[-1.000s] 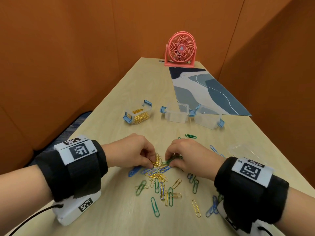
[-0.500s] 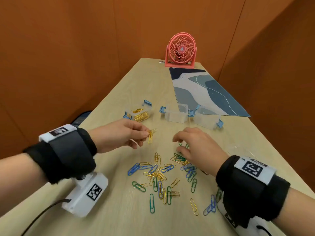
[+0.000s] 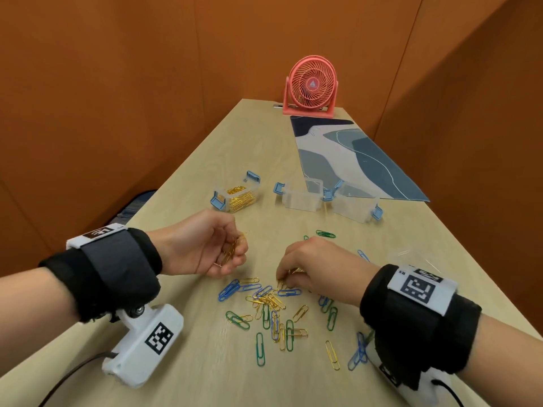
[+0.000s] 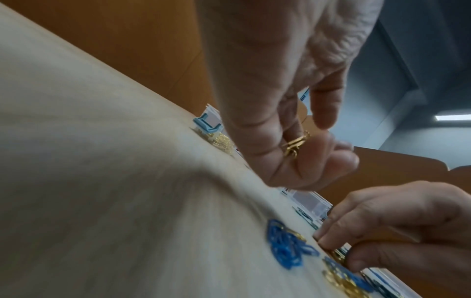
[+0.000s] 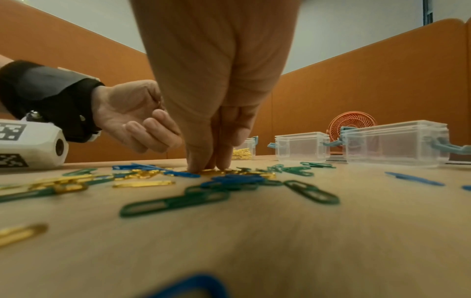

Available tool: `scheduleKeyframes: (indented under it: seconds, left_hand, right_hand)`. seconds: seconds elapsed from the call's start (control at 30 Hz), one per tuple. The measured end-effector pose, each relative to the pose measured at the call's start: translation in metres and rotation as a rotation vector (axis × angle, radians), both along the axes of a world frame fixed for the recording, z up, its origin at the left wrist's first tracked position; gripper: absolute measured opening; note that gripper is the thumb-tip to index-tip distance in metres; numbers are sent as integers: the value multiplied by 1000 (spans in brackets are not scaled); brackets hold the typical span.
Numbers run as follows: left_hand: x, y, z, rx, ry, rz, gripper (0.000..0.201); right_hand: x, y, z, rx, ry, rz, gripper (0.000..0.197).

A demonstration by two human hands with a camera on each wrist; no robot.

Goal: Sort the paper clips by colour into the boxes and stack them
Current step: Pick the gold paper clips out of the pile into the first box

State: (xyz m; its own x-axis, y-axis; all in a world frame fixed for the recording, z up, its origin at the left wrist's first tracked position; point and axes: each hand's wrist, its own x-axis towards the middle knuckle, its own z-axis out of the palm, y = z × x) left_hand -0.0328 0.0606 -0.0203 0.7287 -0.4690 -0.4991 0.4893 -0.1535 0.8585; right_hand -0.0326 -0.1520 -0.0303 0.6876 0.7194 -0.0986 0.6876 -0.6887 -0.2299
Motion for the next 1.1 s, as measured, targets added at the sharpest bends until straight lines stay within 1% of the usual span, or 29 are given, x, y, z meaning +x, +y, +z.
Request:
scheduleKeyframes:
  seconds: [0.1,0.13,0.23,0.33,0.43,0.5,0.57,0.6,0.67,0.7,0.77,0.83,0.9,0.93,1.03,1.1]
  left_hand:
    - [1,-3,-1,166,-64,24,44]
    - [1,-4,-3,223,-84,35,46]
    - [-1,-4,-7,345,-117,12,36]
    - [-3,-2,-7,473,-227,-64,24]
    - [-5,-3,-5,434,-235,-92,20]
    - [-5,-3,-3,371,-208,-63,17]
    - [-4,-1,-3,371,-207,-36,12]
    - [-4,0,-4,434,-255,-46,12]
    - [-2,2,-7,624,-418,-93,16]
    - [-2,1,-9,684,-494,-120,19]
    - [-3,-3,-10,723,-570,-176,19]
    - [-3,-10,-9,751,-625,-238,11]
    - [-3,-15,-9,805,-649,-289,3]
    - [-2,-18,-9,838,-649,-325,2]
    - [-2,-25,-8,892,-586,-424,10]
    - [-1,-26,-6,898,-534,-435,13]
  right_hand:
    - [1,0,1,12,26,-43,18]
    - [1,0,0,8,27,-54,17]
    - [-1,-1,-1,-36,38,-88,15]
    - [-3,-2,-2,-90,30,-102,18]
    - [-3,-3,-2,-96,-9,-110,20]
    - [-3,-3,-1,-61,-25,-122,19]
    - [-3,-3,-1,-3,-33,-138,18]
    - [-2,-3,0,25,-30,-146,17]
    - [-2,-3,0,84,-13,-148,15]
    - [-2,-3,-1,121,-2,-147,14]
    - [-3,-4,-1,202,21,-151,15]
    - [-4,-5,-1,260,22,-155,18]
    - [-4,-6,-1,280,4,-153,21]
    - [-5,-7,-1,281,-7,-150,22]
    - [-7,-10,-1,280,-30,-147,21]
    - [-9,-13,-1,285,-44,-163,19]
